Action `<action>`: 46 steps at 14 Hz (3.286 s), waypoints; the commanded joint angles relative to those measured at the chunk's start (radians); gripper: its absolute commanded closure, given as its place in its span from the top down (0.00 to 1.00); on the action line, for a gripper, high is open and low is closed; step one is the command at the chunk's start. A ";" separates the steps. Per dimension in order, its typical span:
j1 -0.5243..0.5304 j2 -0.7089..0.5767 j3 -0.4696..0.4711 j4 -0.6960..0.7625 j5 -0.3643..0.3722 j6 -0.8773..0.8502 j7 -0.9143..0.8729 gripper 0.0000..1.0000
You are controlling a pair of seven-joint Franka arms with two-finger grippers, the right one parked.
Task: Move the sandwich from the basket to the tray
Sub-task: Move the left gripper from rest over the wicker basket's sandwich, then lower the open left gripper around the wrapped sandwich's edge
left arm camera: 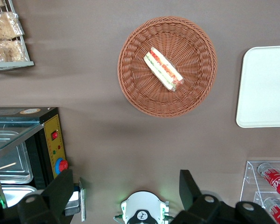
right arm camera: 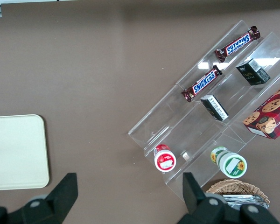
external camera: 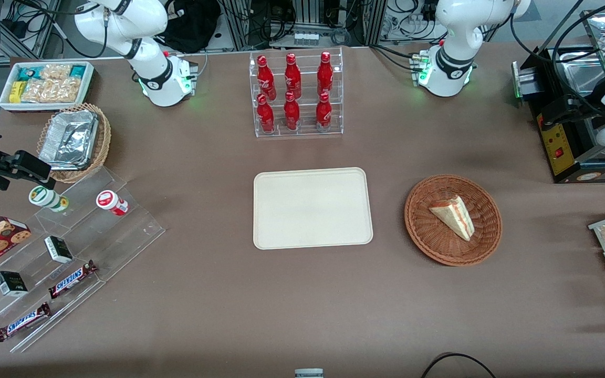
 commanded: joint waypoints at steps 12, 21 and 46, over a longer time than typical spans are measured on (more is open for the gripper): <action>-0.015 0.025 -0.036 -0.285 -0.008 0.316 -0.184 1.00; -0.018 0.016 -0.064 -0.549 -0.050 0.622 -0.535 1.00; -0.018 0.154 -0.091 -0.813 -0.103 1.125 -0.801 1.00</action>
